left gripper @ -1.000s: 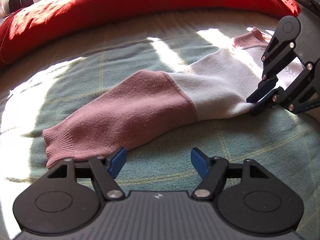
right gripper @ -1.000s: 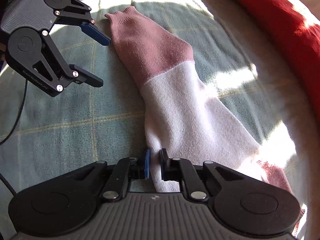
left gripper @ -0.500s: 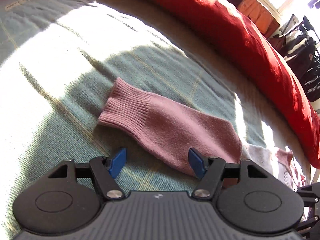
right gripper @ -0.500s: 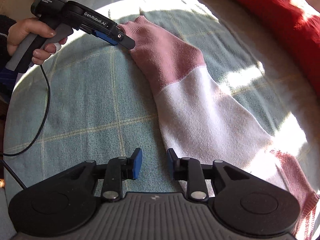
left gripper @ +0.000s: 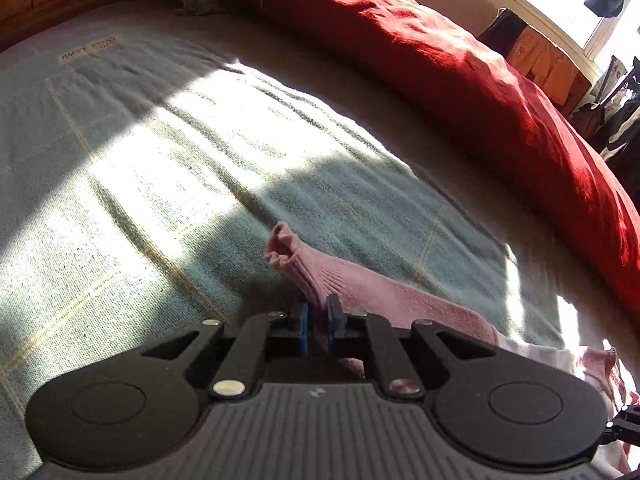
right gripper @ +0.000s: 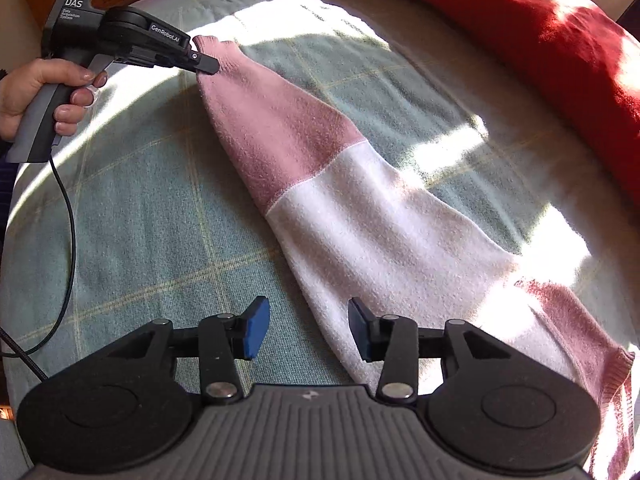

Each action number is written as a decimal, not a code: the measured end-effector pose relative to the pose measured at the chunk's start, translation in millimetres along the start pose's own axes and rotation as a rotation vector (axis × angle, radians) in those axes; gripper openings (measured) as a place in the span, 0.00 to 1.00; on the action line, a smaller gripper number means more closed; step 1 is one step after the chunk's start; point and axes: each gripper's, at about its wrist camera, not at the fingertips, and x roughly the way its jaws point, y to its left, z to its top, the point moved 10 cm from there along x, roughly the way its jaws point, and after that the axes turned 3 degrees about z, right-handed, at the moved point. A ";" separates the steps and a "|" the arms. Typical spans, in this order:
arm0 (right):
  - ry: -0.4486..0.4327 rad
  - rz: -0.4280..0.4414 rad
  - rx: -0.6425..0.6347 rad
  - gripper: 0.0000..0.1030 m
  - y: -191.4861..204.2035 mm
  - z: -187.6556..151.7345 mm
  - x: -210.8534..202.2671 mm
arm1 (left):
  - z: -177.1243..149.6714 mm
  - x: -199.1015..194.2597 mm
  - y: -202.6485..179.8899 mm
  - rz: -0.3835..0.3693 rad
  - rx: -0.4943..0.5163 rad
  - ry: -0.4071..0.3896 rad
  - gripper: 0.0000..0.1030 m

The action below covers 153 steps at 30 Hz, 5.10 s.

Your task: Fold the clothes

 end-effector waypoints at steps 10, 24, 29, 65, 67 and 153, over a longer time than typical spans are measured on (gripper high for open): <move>-0.148 0.018 0.252 0.93 -11.0 62.1 73.8 | -8.3 -22.4 -14.1 0.053 0.220 -0.018 0.40; -0.172 -0.321 0.515 0.94 -128.7 -20.8 18.7 | -52.7 25.1 -116.6 -0.108 0.646 -0.012 0.54; -0.202 -0.351 0.542 1.00 -138.3 -23.7 39.2 | -45.9 39.1 -113.1 -0.092 0.651 -0.030 0.67; -0.295 -0.143 0.624 1.00 -31.9 -61.2 -42.7 | -69.6 13.1 -167.0 -0.299 0.588 0.161 0.69; -0.288 -0.125 0.612 1.00 -14.8 -64.8 -44.0 | -82.2 20.1 -177.2 -0.295 0.637 0.157 0.69; -0.096 -0.501 0.824 0.09 -147.3 -455.9 -198.0 | -311.5 -148.8 -464.7 -0.463 0.891 0.182 0.98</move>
